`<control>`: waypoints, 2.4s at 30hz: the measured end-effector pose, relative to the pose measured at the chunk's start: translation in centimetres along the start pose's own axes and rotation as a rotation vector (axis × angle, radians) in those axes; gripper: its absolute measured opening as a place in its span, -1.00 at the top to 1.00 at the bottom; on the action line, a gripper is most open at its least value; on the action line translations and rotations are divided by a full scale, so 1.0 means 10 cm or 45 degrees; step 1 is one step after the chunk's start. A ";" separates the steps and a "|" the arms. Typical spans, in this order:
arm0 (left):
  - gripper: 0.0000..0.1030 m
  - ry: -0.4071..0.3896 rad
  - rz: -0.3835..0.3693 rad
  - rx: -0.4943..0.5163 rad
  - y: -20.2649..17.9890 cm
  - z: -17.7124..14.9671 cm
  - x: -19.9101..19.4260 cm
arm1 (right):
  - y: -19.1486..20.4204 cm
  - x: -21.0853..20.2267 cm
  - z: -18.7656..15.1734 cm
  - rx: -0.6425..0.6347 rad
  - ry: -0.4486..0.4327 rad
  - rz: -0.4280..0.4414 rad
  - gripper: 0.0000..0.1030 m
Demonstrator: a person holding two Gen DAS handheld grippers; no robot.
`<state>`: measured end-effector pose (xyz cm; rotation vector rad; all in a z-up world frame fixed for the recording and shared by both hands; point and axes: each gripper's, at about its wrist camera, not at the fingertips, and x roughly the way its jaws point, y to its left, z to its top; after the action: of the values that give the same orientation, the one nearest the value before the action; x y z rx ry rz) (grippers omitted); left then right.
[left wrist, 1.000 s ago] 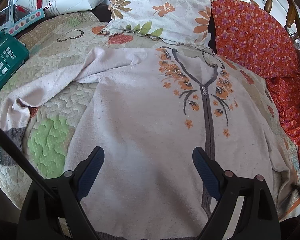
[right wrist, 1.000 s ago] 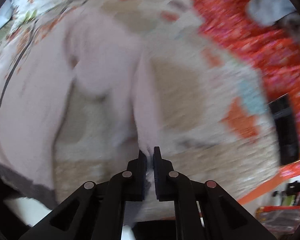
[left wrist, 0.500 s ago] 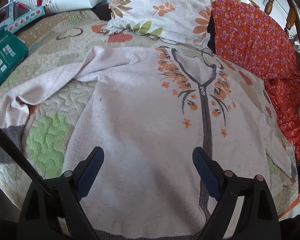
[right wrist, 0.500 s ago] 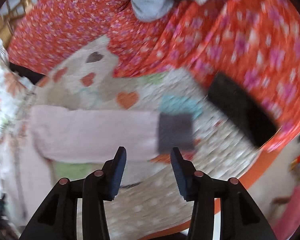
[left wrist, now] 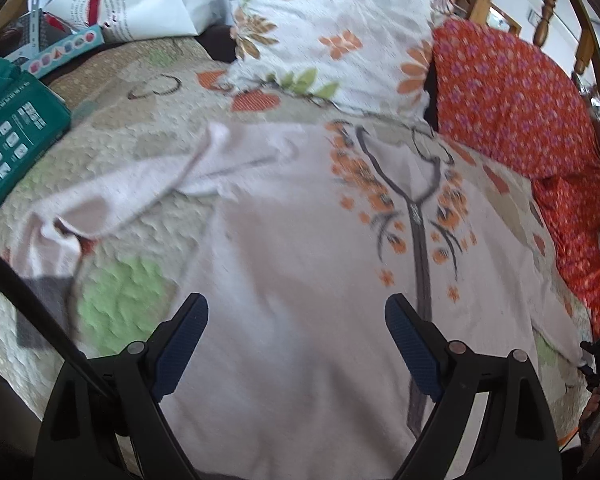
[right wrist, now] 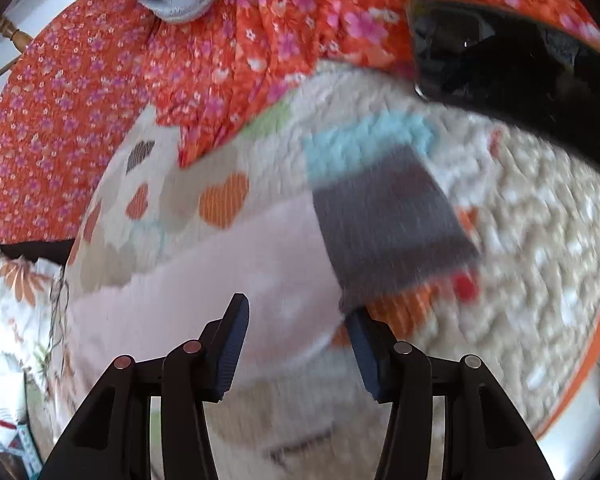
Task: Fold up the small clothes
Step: 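Lay the held sleeve across the cardigan body and open the right gripper, then grasp the other sleeve's grey cuff with the left gripper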
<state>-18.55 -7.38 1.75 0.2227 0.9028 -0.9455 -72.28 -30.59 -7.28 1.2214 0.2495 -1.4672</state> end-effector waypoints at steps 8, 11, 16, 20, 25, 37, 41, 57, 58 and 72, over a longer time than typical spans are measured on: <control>-0.74 -0.175 0.186 0.029 0.36 0.75 -0.34 | 0.85 -0.15 0.08 -0.316 -0.078 0.019 0.86; -0.75 -0.250 0.278 0.015 0.55 0.87 -0.37 | 1.60 -0.30 -0.11 -0.491 -0.068 0.180 0.86; -0.75 -0.121 0.179 -0.179 0.95 0.92 -0.25 | 3.00 -0.27 -0.85 -0.814 0.028 0.409 0.85; -0.75 -0.133 0.179 -0.295 1.21 1.01 -0.33 | 3.83 -0.10 -1.62 -1.040 0.093 0.484 0.85; -0.75 -0.168 0.166 -0.491 1.61 1.04 -0.45 | 4.41 0.15 -2.54 -1.308 0.154 0.493 0.85; -0.75 -0.211 0.207 -0.623 1.96 1.05 -0.59 | 4.78 0.24 -4.22 -2.256 -0.160 0.296 0.06; -0.75 -0.268 0.293 -0.699 2.15 1.03 -0.69 | 4.67 0.08 -4.71 -2.579 -0.317 0.309 -0.12; -0.75 -0.126 0.290 -0.814 2.68 0.88 -0.64 | 4.20 -0.37 -4.35 -2.341 -0.222 0.450 -0.45; -0.75 -0.100 0.287 -0.803 2.70 0.86 -0.62 | 4.15 -0.37 -4.31 -2.310 -0.185 0.457 -0.46; -0.75 0.366 0.272 -0.454 2.40 0.59 0.04 | 3.31 -0.46 -3.75 -2.097 0.044 0.474 -0.47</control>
<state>3.59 3.47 0.24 0.1468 1.2688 -0.5492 -25.97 -11.27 -4.74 -0.0917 0.9435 -0.4944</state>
